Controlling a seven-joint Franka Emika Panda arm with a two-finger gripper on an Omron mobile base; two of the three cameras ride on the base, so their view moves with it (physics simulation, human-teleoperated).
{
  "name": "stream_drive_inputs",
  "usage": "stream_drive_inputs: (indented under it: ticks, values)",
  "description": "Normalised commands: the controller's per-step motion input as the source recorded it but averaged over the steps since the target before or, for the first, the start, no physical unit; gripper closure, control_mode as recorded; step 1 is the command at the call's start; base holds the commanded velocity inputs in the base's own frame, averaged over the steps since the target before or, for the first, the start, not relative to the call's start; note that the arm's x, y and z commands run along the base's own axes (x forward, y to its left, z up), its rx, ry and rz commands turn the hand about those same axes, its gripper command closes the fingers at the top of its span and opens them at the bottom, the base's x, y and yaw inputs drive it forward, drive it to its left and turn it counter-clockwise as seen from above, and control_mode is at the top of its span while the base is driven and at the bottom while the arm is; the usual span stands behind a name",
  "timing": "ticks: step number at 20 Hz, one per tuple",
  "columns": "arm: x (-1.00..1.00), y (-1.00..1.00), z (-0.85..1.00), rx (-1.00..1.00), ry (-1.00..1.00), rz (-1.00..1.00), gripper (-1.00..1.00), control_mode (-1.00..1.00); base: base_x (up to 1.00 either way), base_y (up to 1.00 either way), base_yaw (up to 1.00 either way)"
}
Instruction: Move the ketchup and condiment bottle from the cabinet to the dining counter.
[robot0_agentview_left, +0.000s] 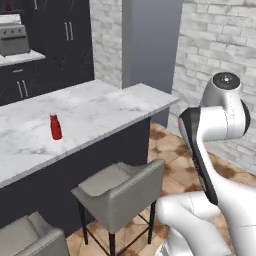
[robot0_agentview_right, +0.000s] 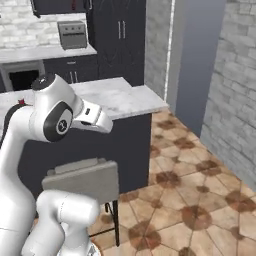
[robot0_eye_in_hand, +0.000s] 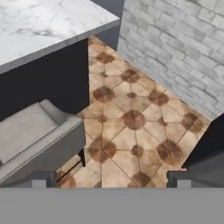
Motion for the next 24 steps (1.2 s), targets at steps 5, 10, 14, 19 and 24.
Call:
stream_drive_inputs:
  ticks: [5,10,14,19,24]
  values:
    - [0.0,0.0,0.0,0.0,0.0,0.0,-1.0,1.0,0.0,0.0,-0.89]
    - [0.0,0.0,0.0,0.0,0.0,0.0,-1.0,1.0,0.11,0.0,-0.47]
    - [0.0,0.0,0.0,0.0,0.0,0.0,-1.0,1.0,0.32,0.08,-0.6]
    - [0.0,0.0,0.0,0.0,0.0,0.0,-1.0,1.0,0.62,0.14,-0.21]
    - [0.0,0.0,0.0,0.0,0.0,0.0,-1.0,1.0,0.72,0.16,0.01]
